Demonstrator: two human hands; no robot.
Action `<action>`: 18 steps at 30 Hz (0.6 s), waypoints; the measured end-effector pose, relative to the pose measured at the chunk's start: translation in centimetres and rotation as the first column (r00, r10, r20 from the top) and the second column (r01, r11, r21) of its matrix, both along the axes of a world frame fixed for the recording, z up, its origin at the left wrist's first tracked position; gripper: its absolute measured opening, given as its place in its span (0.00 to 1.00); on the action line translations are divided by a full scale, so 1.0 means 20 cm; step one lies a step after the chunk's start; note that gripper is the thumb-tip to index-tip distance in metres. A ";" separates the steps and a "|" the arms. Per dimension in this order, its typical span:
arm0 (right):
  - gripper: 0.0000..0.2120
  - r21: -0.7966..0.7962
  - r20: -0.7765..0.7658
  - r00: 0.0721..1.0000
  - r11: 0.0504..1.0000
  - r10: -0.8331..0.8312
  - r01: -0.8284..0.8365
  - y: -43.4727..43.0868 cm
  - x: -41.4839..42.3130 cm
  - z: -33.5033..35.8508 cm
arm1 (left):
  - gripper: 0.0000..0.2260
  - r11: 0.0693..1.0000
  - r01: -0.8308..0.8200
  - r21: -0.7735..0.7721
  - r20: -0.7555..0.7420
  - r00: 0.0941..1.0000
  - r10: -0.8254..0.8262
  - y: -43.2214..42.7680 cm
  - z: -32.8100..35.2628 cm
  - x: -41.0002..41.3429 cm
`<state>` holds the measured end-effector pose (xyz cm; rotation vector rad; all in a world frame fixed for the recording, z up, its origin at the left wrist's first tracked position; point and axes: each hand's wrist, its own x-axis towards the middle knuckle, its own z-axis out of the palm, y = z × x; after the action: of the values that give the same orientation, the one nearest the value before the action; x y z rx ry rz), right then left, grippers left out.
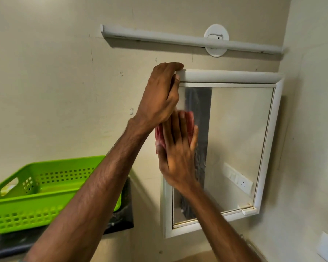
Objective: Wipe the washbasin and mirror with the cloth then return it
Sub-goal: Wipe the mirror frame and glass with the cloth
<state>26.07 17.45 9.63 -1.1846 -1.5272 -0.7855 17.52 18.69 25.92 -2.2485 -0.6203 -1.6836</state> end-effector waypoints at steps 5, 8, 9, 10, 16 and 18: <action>0.34 -0.101 0.054 0.998 0.994 -0.037 0.042 -0.05 0.06 -0.34 | 0.21 0.990 -0.128 0.050 0.006 0.992 0.128 0.00 -0.09 0.07; 0.32 -0.108 0.110 0.994 0.994 -0.013 0.025 -0.04 0.14 -0.30 | 0.29 0.970 -0.236 0.053 -0.003 0.972 0.237 -0.05 -0.16 0.14; 0.32 -0.102 0.113 0.993 0.994 -0.028 0.040 -0.04 0.19 -0.29 | 0.31 0.967 -0.251 0.053 -0.013 0.968 0.252 -0.06 -0.17 0.15; 0.32 -0.106 0.097 0.994 0.993 -0.046 0.056 -0.04 0.24 -0.27 | 0.33 0.965 -0.256 0.053 -0.021 0.966 0.257 -0.07 -0.18 0.15; 0.31 -0.067 -0.094 0.974 0.978 -0.205 0.200 -0.02 0.69 -0.20 | 0.37 0.973 -0.230 0.019 -0.072 0.970 0.231 -0.08 -0.22 0.14; 0.31 -0.080 -0.212 0.948 0.971 -0.239 0.227 -0.02 0.86 -0.15 | 0.38 0.968 -0.252 0.015 -0.098 0.963 0.252 -0.09 -0.24 0.14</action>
<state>43.25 17.09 6.59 -1.4623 -1.2474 -0.7417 20.40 16.94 21.13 -2.1306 -0.8401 -1.4407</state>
